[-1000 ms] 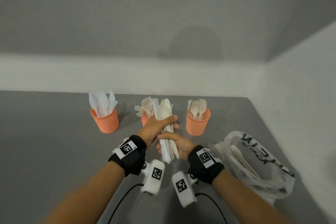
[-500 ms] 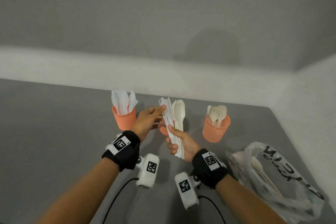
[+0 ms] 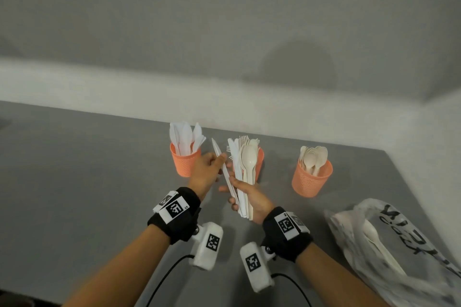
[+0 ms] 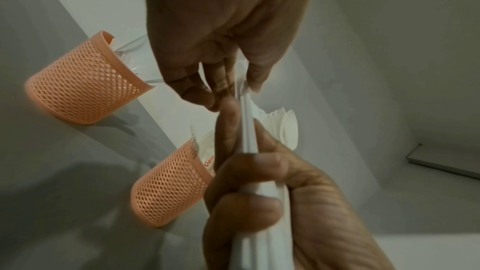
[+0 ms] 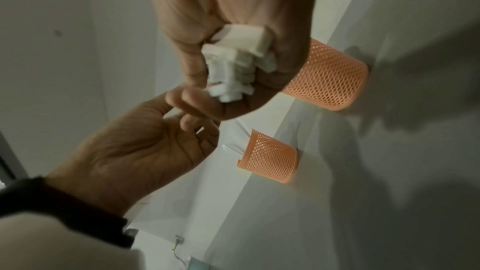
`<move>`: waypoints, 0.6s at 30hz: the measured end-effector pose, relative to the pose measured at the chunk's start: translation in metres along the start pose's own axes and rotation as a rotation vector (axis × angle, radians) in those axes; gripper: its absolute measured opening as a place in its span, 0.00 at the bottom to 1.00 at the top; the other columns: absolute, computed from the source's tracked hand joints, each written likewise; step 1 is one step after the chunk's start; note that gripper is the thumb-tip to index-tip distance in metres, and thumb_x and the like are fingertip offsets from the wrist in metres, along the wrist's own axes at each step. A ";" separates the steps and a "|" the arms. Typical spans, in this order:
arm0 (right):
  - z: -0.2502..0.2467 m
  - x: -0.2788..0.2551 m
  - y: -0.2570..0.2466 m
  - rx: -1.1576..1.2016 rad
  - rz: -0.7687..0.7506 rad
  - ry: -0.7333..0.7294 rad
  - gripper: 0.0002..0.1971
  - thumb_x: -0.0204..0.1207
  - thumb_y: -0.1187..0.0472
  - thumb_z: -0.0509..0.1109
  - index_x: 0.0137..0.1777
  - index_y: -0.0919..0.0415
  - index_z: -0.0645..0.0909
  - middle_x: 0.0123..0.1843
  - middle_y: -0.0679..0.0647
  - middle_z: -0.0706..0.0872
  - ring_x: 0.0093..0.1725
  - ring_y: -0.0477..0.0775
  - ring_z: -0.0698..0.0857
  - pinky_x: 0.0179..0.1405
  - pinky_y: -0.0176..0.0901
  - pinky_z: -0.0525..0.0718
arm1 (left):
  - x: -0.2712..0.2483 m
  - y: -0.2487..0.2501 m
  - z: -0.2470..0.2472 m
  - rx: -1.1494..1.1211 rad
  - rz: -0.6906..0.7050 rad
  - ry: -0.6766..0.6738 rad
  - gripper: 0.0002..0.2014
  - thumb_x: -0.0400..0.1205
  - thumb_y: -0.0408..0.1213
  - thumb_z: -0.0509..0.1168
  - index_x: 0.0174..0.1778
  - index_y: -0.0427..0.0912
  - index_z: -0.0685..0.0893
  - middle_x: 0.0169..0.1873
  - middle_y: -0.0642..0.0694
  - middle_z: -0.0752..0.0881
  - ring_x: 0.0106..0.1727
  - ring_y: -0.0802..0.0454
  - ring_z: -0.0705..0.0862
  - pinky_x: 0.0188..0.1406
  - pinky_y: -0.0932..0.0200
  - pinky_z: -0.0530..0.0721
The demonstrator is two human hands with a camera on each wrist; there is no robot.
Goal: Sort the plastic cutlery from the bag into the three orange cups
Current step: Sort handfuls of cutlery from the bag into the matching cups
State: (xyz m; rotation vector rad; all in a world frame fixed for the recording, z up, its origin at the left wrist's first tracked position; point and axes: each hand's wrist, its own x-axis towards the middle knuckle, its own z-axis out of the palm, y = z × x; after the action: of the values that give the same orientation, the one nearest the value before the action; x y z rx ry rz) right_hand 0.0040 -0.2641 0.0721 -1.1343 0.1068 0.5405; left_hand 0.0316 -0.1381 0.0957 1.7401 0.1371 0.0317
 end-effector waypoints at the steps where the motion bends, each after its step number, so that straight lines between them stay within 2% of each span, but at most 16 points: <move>1: 0.001 0.000 0.001 -0.008 -0.005 0.005 0.07 0.81 0.59 0.64 0.55 0.53 0.80 0.41 0.59 0.88 0.21 0.45 0.76 0.17 0.32 0.75 | -0.001 0.000 0.001 0.023 -0.006 -0.024 0.14 0.85 0.39 0.58 0.48 0.30 0.81 0.37 0.41 0.84 0.34 0.52 0.80 0.25 0.70 0.78; 3: 0.001 0.001 0.002 -0.060 -0.022 0.025 0.06 0.80 0.59 0.64 0.53 0.54 0.81 0.40 0.58 0.89 0.23 0.47 0.79 0.19 0.33 0.77 | -0.003 0.000 0.002 0.047 -0.019 -0.059 0.14 0.87 0.38 0.54 0.47 0.32 0.81 0.35 0.43 0.84 0.32 0.53 0.81 0.24 0.71 0.78; 5: 0.000 0.001 0.003 -0.115 -0.033 0.048 0.06 0.81 0.58 0.64 0.52 0.56 0.82 0.40 0.57 0.90 0.27 0.49 0.85 0.25 0.36 0.82 | -0.006 0.003 0.003 -0.041 -0.040 -0.040 0.16 0.88 0.38 0.50 0.42 0.36 0.79 0.33 0.44 0.84 0.30 0.54 0.83 0.27 0.68 0.81; 8: -0.002 0.001 0.003 -0.069 -0.012 0.084 0.08 0.82 0.59 0.63 0.55 0.62 0.79 0.35 0.57 0.91 0.30 0.53 0.89 0.29 0.41 0.88 | -0.004 0.007 -0.002 -0.251 -0.056 0.120 0.17 0.88 0.41 0.48 0.39 0.40 0.76 0.25 0.44 0.82 0.20 0.58 0.83 0.27 0.63 0.84; 10: -0.005 0.002 0.005 -0.041 -0.013 0.135 0.08 0.81 0.59 0.65 0.54 0.64 0.77 0.28 0.55 0.88 0.26 0.52 0.88 0.26 0.42 0.88 | 0.003 0.007 -0.009 -0.309 -0.058 0.235 0.18 0.88 0.44 0.49 0.36 0.42 0.74 0.21 0.46 0.72 0.15 0.57 0.76 0.23 0.60 0.80; 12: -0.010 0.003 0.007 -0.057 -0.010 0.177 0.08 0.79 0.57 0.67 0.50 0.63 0.78 0.21 0.51 0.81 0.18 0.47 0.79 0.19 0.37 0.81 | 0.007 0.005 -0.016 -0.262 -0.060 0.272 0.16 0.87 0.45 0.52 0.34 0.45 0.73 0.22 0.47 0.66 0.19 0.54 0.69 0.18 0.63 0.72; 13: -0.011 0.003 0.007 -0.063 -0.001 0.177 0.08 0.79 0.56 0.67 0.49 0.61 0.78 0.19 0.49 0.76 0.16 0.45 0.73 0.17 0.35 0.75 | 0.007 0.004 -0.017 -0.223 -0.067 0.246 0.14 0.85 0.44 0.56 0.33 0.47 0.74 0.22 0.48 0.66 0.21 0.54 0.67 0.17 0.65 0.68; 15: -0.010 0.003 0.007 -0.059 0.024 0.126 0.09 0.80 0.53 0.65 0.50 0.59 0.78 0.18 0.47 0.70 0.14 0.42 0.66 0.14 0.33 0.68 | 0.001 0.000 -0.016 -0.150 -0.093 0.120 0.09 0.82 0.43 0.62 0.38 0.46 0.77 0.18 0.53 0.69 0.18 0.58 0.64 0.15 0.69 0.63; 17: -0.005 0.002 0.007 -0.058 0.051 0.051 0.11 0.81 0.51 0.63 0.53 0.58 0.78 0.18 0.46 0.68 0.14 0.41 0.64 0.13 0.31 0.65 | -0.008 -0.004 -0.012 -0.131 -0.117 -0.035 0.09 0.80 0.44 0.66 0.44 0.41 0.81 0.14 0.57 0.67 0.14 0.61 0.61 0.13 0.70 0.60; 18: -0.003 0.002 0.007 -0.059 0.063 0.020 0.12 0.81 0.50 0.62 0.54 0.58 0.78 0.18 0.46 0.69 0.14 0.40 0.63 0.12 0.30 0.65 | -0.012 -0.006 -0.009 -0.142 -0.128 -0.093 0.10 0.79 0.45 0.68 0.43 0.40 0.80 0.13 0.57 0.66 0.14 0.61 0.60 0.13 0.70 0.59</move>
State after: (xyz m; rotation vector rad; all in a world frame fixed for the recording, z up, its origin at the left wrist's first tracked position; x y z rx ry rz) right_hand 0.0029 -0.2641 0.0648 -1.1974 0.1453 0.5921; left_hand 0.0186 -0.1300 0.0924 1.5849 0.1735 -0.1304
